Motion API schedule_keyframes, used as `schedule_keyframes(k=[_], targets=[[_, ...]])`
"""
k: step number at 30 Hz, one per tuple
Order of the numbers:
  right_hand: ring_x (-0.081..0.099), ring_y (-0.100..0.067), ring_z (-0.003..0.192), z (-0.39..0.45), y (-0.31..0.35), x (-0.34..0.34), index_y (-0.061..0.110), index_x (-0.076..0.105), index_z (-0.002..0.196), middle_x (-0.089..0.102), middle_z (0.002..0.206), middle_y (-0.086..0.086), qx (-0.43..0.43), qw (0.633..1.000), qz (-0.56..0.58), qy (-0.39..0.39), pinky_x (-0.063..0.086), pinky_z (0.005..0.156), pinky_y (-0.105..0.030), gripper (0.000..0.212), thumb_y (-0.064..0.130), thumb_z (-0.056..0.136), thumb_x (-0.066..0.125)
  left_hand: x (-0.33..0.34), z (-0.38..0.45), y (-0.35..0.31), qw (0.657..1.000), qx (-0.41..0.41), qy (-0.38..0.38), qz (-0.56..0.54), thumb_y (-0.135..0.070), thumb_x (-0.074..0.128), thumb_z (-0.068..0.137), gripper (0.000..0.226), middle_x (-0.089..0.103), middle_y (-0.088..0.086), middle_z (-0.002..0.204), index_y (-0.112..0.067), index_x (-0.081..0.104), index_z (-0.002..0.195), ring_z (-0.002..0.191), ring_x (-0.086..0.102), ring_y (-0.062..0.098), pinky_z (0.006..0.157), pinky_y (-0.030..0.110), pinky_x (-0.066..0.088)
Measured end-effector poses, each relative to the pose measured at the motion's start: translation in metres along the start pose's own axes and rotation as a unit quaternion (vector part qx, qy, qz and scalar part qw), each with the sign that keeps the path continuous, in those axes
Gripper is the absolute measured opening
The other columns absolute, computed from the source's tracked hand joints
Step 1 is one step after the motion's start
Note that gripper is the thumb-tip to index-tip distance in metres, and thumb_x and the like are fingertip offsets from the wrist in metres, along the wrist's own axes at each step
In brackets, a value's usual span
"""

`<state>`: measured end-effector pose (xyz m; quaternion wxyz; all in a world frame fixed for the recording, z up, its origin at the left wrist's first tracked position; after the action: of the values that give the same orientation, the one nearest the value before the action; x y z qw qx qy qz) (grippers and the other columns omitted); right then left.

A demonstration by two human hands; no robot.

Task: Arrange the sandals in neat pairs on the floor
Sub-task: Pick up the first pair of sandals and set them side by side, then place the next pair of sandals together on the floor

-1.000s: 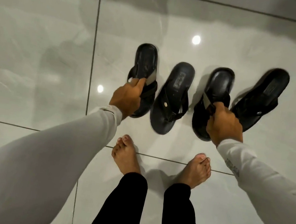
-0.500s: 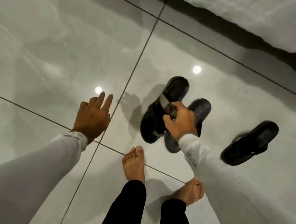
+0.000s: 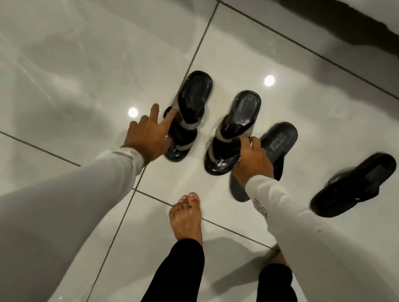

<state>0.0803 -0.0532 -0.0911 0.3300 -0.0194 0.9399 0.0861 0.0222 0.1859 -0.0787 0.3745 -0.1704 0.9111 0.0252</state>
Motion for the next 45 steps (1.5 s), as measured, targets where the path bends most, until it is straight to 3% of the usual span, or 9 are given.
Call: schedule_keyframes(k=[7,11,14,17,23,27,31,37,45], targets=[[0.043,-0.039,0.134,0.042,-0.009,0.018,0.017,0.025,0.154,0.036,0.153,-0.014,-0.085,0.996,-0.007,0.029,0.043,0.106,-0.052,0.085,0.012,0.081,0.069,0.014,0.065,-0.040,0.988,-0.062,0.135,-0.044,-0.023,0.058,0.091,0.084,0.035,0.023,0.149,-0.037,0.010,0.159,0.132,0.045,0.048,0.110,0.057,0.040],[0.043,-0.039,0.132,0.029,-0.021,0.015,0.016,0.030,0.152,0.037,0.153,-0.012,-0.092,0.994,0.062,-0.004,0.042,0.107,-0.051,0.080,0.007,0.081,0.066,0.032,0.051,-0.057,0.990,-0.073,0.111,-0.038,-0.027,0.059,0.089,0.081,0.034,0.022,0.153,-0.032,0.016,0.158,0.134,0.042,0.047,0.111,0.057,0.038],[0.049,-0.042,0.122,0.008,-0.064,0.009,0.016,0.036,0.147,0.040,0.149,-0.012,-0.047,0.995,0.067,-0.049,0.045,0.102,-0.048,0.072,0.011,0.081,0.065,0.030,0.030,-0.075,0.997,-0.078,0.013,-0.006,-0.030,0.054,0.092,0.072,0.032,0.025,0.153,-0.025,0.022,0.157,0.132,0.042,0.047,0.106,0.058,0.039],[0.050,-0.042,0.120,-0.012,-0.132,0.005,0.015,0.041,0.142,0.041,0.148,-0.014,0.035,0.996,0.057,-0.057,0.046,0.098,-0.047,0.066,0.013,0.081,0.065,0.034,0.002,-0.125,0.997,0.020,-0.060,0.046,-0.021,0.054,0.092,0.054,0.048,0.023,0.141,-0.013,0.043,0.145,0.123,0.052,0.046,0.098,0.057,0.045],[0.053,-0.041,0.121,-0.033,-0.264,0.004,0.014,0.033,0.146,0.032,0.151,-0.014,0.150,0.986,0.041,-0.065,0.051,0.090,-0.051,0.069,0.007,0.084,0.062,0.085,-0.010,-0.256,0.984,0.166,-0.006,0.071,-0.023,0.053,0.092,0.044,0.051,0.013,0.135,-0.015,0.051,0.135,0.117,0.057,0.038,0.093,0.049,0.047],[0.059,-0.043,0.112,-0.018,-0.328,-0.002,0.013,0.029,0.148,0.032,0.152,-0.013,0.180,0.978,0.058,-0.086,0.050,0.081,-0.049,0.072,0.007,0.083,0.061,0.120,0.005,-0.301,0.980,0.136,0.059,0.129,-0.024,0.053,0.093,0.050,0.055,0.014,0.133,-0.014,0.042,0.141,0.115,0.063,0.039,0.092,0.047,0.049],[0.054,-0.044,0.122,0.000,-0.359,0.008,0.008,0.040,0.141,0.043,0.142,-0.018,0.137,0.986,0.096,0.016,0.049,0.095,-0.048,0.062,0.013,0.086,0.066,0.126,0.017,-0.310,0.979,0.103,0.078,0.161,-0.021,0.052,0.095,0.035,0.061,0.017,0.128,-0.016,0.056,0.129,0.116,0.063,0.043,0.094,0.046,0.049],[0.063,-0.040,0.103,-0.012,-0.357,0.004,0.002,0.061,0.110,0.062,0.114,-0.022,0.044,0.992,0.115,-0.021,0.049,0.080,-0.039,0.017,0.006,0.094,0.055,0.111,0.007,-0.351,0.986,0.133,0.064,0.082,-0.020,0.056,0.095,0.028,0.064,0.018,0.119,-0.014,0.062,0.122,0.106,0.066,0.045,0.087,0.050,0.053],[0.061,-0.038,0.093,-0.019,-0.366,0.005,0.009,0.059,0.109,0.057,0.104,-0.016,-0.013,0.997,0.066,-0.047,0.050,0.069,-0.036,0.018,0.006,0.091,0.056,0.125,0.004,-0.450,0.981,0.188,0.023,0.035,-0.022,0.054,0.096,0.026,0.062,0.014,0.117,-0.015,0.060,0.120,0.102,0.067,0.041,0.077,0.045,0.054]])
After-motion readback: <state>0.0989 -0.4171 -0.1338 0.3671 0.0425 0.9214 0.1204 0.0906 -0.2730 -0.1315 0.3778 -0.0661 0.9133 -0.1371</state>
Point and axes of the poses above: each hand's wrist, its own z-axis towards the middle knuckle, its own x-axis out of the palm, y = z × x, the point moved 5 cm from there along z, towards the middle knuckle
